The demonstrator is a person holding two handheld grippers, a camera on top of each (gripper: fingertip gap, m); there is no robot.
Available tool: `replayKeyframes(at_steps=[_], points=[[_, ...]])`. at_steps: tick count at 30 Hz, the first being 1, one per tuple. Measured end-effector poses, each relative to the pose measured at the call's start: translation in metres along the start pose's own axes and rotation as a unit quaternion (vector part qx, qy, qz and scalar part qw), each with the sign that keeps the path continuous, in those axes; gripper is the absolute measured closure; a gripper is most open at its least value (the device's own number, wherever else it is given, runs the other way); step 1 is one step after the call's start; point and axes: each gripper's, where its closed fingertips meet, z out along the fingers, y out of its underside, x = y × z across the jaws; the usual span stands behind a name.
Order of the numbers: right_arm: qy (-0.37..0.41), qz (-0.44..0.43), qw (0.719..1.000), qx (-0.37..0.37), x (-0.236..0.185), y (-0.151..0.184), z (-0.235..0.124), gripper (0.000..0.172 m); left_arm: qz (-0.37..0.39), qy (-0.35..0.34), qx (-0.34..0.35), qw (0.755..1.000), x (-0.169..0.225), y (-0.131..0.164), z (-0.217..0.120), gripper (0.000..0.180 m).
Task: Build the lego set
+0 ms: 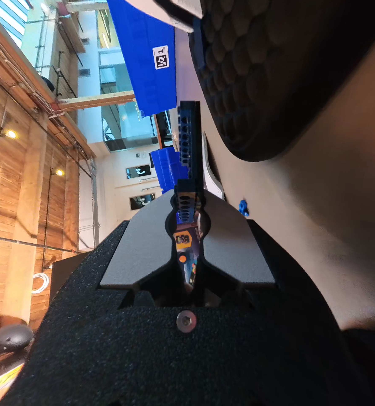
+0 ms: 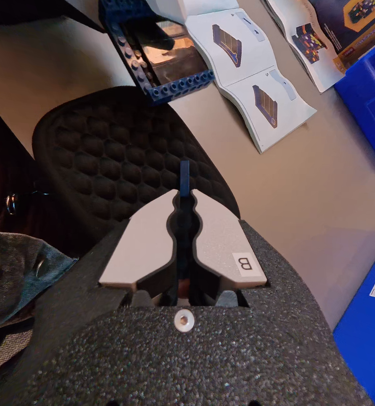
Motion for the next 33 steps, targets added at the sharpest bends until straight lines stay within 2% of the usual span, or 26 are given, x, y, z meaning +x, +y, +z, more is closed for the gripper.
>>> replayKeyframes(at_steps=[7, 11, 14, 19, 23, 30, 33], points=[[-0.06, 0.04, 0.997, 0.029, 0.003, -0.006, -0.005, 0.164, 0.001, -0.013, 0.016, 1.0, 0.001, -0.001, 0.011, 0.165], [-0.149, 0.083, 0.98, 0.099, 0.005, -0.032, -0.018, 0.164, 0.014, -0.022, 0.039, 0.999, 0.002, -0.011, 0.013, 0.165], [-0.216, 0.074, 0.965, 0.131, 0.0, -0.055, -0.028, 0.164, 0.031, -0.027, 0.043, 0.998, 0.003, -0.017, 0.014, 0.165], [-0.258, -0.01, 0.961, 0.1, -0.012, -0.073, -0.018, 0.164, -0.012, -0.03, 0.047, 0.998, -0.003, -0.02, 0.011, 0.165], [-0.302, -0.029, 0.951, 0.061, -0.02, -0.083, -0.009, 0.164, -0.045, -0.024, 0.056, 0.997, -0.005, -0.023, 0.01, 0.165], [-0.339, -0.058, 0.939, -0.002, -0.029, -0.07, 0.009, 0.164, 0.017, -0.034, 0.037, 0.999, 0.0, -0.026, 0.015, 0.165], [-0.34, -0.049, 0.939, 0.004, -0.027, -0.07, 0.013, 0.164, 0.0, -0.034, 0.029, 0.999, -0.002, -0.024, 0.016, 0.165]])
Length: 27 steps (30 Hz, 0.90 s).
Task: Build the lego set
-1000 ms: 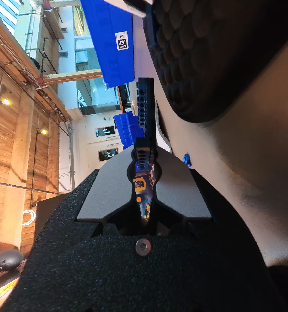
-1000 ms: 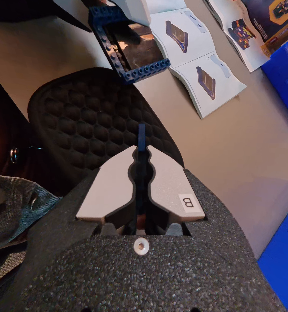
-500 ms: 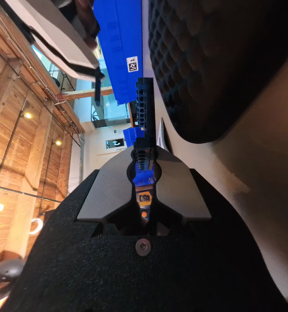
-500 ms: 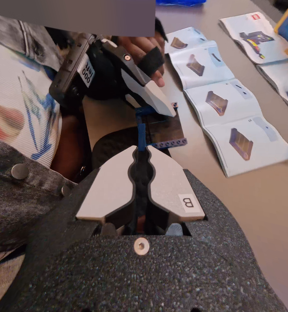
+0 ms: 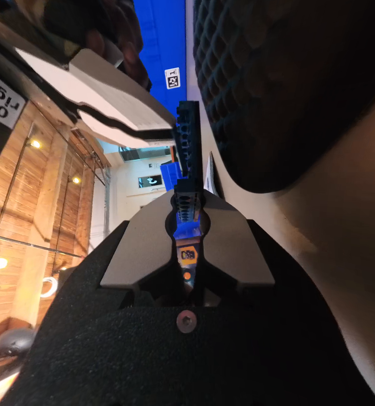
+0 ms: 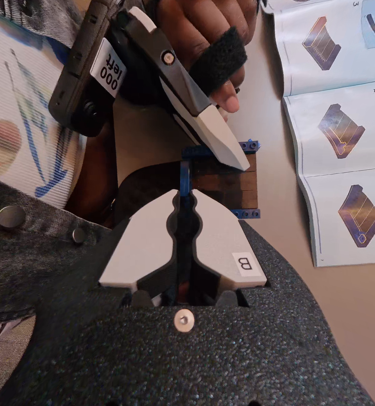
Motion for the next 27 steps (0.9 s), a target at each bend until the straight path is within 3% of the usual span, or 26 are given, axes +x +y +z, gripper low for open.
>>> replayKeyframes(at_steps=[27], points=[[0.001, -0.018, 1.0, -0.006, 0.0049, -0.0065, 0.0009, 0.162, -0.046, 0.003, 0.002, 0.999, -0.0034, 0.0022, 0.0011, 0.165]])
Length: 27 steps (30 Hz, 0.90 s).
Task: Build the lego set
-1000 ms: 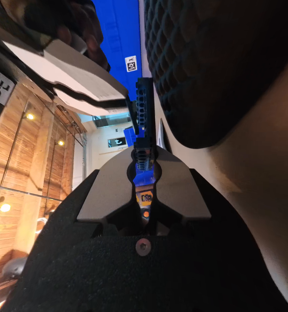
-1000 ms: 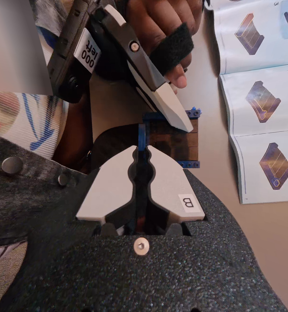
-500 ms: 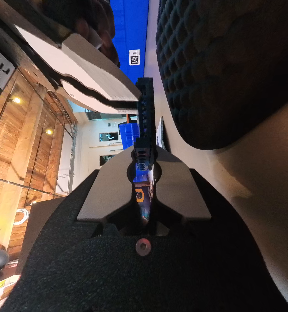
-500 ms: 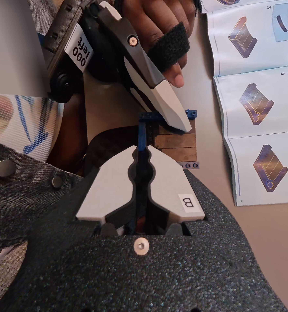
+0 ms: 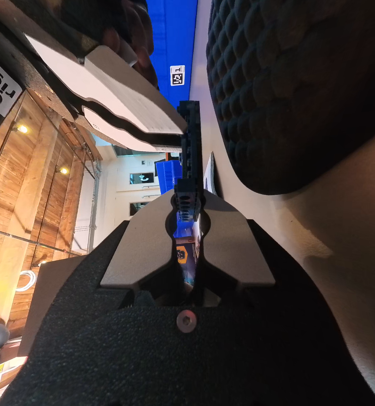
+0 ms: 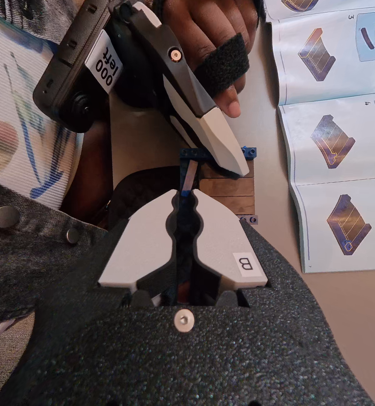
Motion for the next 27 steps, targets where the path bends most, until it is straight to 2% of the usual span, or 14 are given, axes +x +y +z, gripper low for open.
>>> replayKeyframes(at_steps=[12, 27], points=[[0.006, -0.009, 1.0, 0.002, 0.0, -0.0008, 0.0014, 0.163, 0.009, -0.005, 0.002, 1.0, -0.0008, -0.0003, 0.0001, 0.165], [0.032, -0.064, 0.997, 0.0, 0.0003, -0.002, -0.0009, 0.163, 0.0, -0.007, 0.001, 1.0, -0.003, 0.0011, 0.0, 0.165]])
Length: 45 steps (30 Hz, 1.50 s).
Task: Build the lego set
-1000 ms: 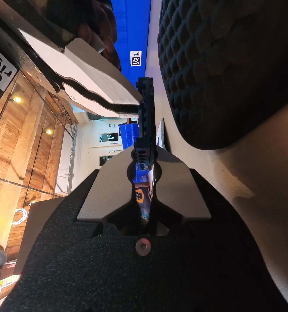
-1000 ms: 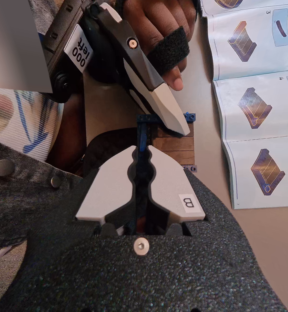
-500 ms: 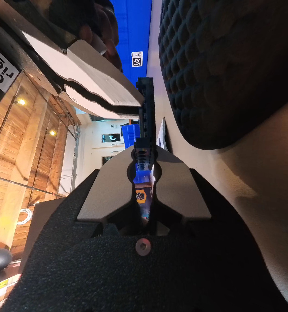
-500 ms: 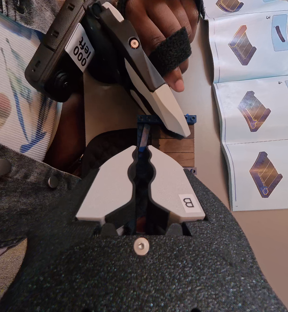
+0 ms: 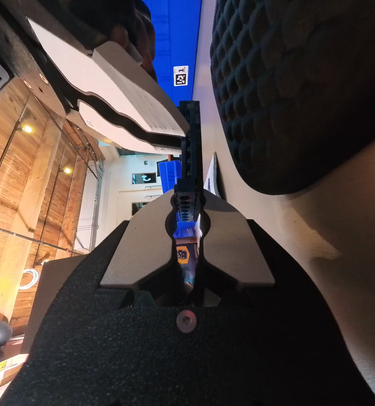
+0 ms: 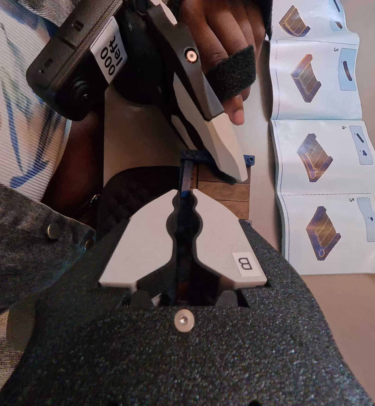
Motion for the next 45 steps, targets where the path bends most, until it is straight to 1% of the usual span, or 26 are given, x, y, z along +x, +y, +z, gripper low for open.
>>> replayKeyframes(at_steps=[27, 35, 45], points=[[0.01, -0.031, 0.999, 0.009, -0.0011, -0.0039, -0.0014, 0.163, 0.003, -0.004, 0.0, 1.0, -0.0013, 0.0003, -0.0009, 0.165], [0.027, -0.076, 0.997, 0.004, 0.0001, -0.0044, -0.0014, 0.163, -0.007, -0.002, 0.003, 1.0, -0.0016, 0.0008, -0.0009, 0.165], [0.028, -0.073, 0.997, 0.005, 0.0007, -0.0066, -0.0031, 0.162, -0.009, -0.006, 0.001, 1.0, -0.0019, 0.0021, -0.0003, 0.165]])
